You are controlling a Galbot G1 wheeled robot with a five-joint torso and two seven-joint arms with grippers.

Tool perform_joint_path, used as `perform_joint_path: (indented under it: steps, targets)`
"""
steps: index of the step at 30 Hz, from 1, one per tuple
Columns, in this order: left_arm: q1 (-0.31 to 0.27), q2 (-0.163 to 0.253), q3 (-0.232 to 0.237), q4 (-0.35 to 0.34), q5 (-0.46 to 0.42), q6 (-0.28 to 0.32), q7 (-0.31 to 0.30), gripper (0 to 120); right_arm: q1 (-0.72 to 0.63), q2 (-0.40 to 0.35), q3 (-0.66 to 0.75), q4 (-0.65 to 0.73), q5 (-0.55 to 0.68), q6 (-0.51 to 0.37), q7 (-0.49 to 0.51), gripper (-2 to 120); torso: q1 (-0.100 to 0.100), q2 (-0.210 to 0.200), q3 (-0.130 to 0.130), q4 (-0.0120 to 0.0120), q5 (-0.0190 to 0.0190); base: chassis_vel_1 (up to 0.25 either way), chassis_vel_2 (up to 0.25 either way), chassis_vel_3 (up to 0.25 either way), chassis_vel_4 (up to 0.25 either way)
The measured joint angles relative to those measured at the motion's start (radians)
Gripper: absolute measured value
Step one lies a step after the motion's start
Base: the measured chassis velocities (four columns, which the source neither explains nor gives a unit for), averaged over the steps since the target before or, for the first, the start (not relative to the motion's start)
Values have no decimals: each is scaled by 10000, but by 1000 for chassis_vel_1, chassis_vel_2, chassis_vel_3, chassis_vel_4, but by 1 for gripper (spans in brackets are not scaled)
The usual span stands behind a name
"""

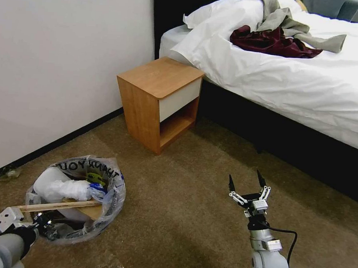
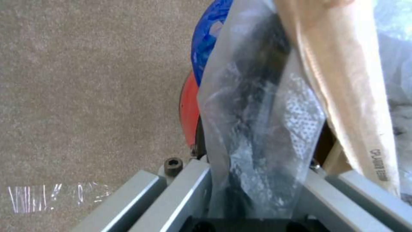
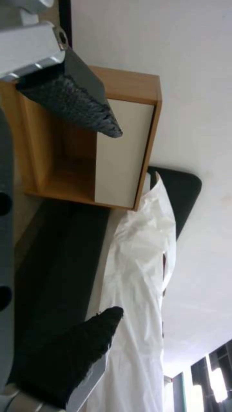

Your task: Pick up the trash bin and place the garbage on the floor into it.

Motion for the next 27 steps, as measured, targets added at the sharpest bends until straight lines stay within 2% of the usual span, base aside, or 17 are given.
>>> perform_joint_path:
  steps: [27]
  targets:
    - [252, -77, -45, -76, -16, 16, -64, 0, -10, -159, 129, 189, 293, -242, -249, 100, 0, 0, 1, 0, 1, 0, 0, 0, 0]
